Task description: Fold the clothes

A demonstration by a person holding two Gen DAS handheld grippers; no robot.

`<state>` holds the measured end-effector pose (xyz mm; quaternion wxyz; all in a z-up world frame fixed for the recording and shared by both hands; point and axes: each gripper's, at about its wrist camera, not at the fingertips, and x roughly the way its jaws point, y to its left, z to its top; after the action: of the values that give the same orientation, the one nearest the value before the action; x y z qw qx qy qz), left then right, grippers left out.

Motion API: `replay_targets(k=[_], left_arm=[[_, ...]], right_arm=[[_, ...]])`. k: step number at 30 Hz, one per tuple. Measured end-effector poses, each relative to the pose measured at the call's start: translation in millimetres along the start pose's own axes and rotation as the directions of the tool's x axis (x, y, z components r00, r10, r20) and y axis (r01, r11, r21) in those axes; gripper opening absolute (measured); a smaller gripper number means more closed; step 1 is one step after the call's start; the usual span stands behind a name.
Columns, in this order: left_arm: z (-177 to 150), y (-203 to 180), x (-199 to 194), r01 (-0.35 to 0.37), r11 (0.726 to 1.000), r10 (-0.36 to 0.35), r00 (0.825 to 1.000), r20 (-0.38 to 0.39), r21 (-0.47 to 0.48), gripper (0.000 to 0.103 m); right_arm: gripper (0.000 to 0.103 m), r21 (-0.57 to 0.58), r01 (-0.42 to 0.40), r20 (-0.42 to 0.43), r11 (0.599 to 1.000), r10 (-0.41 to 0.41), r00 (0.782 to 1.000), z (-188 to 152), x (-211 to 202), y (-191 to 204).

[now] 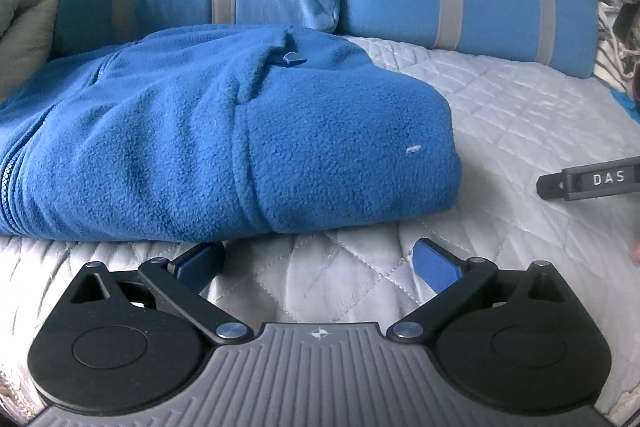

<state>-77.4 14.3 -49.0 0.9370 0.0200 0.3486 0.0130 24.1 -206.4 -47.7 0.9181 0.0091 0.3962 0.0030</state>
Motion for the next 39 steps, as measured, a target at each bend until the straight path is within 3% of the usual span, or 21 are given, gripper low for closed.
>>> replay_targets(k=[39], left_arm=[[1.7,1.0,-2.3,-0.006,1.0,0.006,1.0,-0.02,-0.01,0.103]], right_arm=[[0.102,-0.005,0.024,0.048,1.0,-0.024,0.999,-2.2,0.3,5.3]])
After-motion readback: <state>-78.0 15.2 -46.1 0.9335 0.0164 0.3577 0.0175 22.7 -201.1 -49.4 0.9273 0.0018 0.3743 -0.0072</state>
